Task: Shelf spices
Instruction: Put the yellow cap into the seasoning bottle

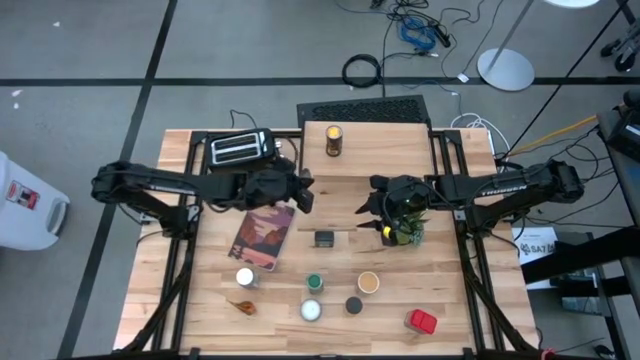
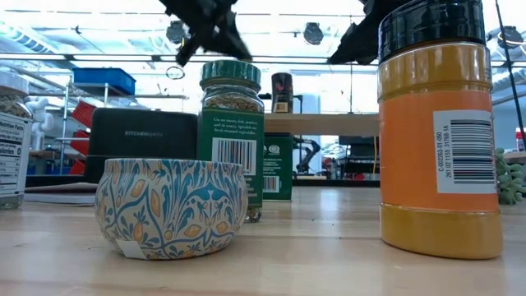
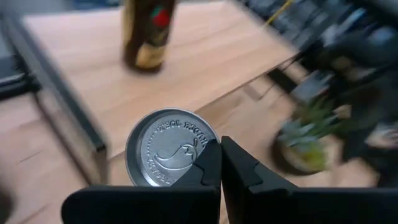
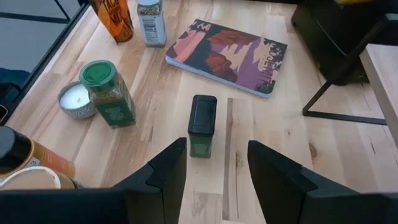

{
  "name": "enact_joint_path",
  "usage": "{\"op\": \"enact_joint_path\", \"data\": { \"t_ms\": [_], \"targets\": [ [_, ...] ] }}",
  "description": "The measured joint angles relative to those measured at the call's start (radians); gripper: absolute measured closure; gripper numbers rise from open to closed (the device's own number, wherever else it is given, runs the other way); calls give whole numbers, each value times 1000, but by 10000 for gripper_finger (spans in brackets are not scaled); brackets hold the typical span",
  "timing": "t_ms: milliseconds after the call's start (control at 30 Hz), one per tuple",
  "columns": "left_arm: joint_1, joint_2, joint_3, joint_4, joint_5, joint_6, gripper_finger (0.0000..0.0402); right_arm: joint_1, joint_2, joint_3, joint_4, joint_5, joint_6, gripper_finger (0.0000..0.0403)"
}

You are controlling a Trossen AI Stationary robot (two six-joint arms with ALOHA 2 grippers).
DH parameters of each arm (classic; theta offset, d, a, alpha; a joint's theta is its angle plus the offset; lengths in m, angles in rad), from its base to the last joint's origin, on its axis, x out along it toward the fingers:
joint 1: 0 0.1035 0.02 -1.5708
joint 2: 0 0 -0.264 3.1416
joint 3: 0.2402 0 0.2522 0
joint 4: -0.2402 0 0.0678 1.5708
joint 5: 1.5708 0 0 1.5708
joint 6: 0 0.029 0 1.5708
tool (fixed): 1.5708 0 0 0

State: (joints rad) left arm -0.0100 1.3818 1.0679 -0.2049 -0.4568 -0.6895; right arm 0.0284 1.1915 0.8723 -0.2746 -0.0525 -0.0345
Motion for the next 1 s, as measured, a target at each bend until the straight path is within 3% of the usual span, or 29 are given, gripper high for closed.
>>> {"op": "enact_joint_path", "data": {
  "t_ms": [300,667,1000],
  "targets": [
    [-24,-21,0,276,165,113,402,0,-1,-108,250,0,16,243],
    [-39,-21,0,517,409,200,402,0,0,-323,893,2,3,169],
    [-69,18,0,615,462,238,402,23,0,-334,1146,12,-153,121]
  ]
}}
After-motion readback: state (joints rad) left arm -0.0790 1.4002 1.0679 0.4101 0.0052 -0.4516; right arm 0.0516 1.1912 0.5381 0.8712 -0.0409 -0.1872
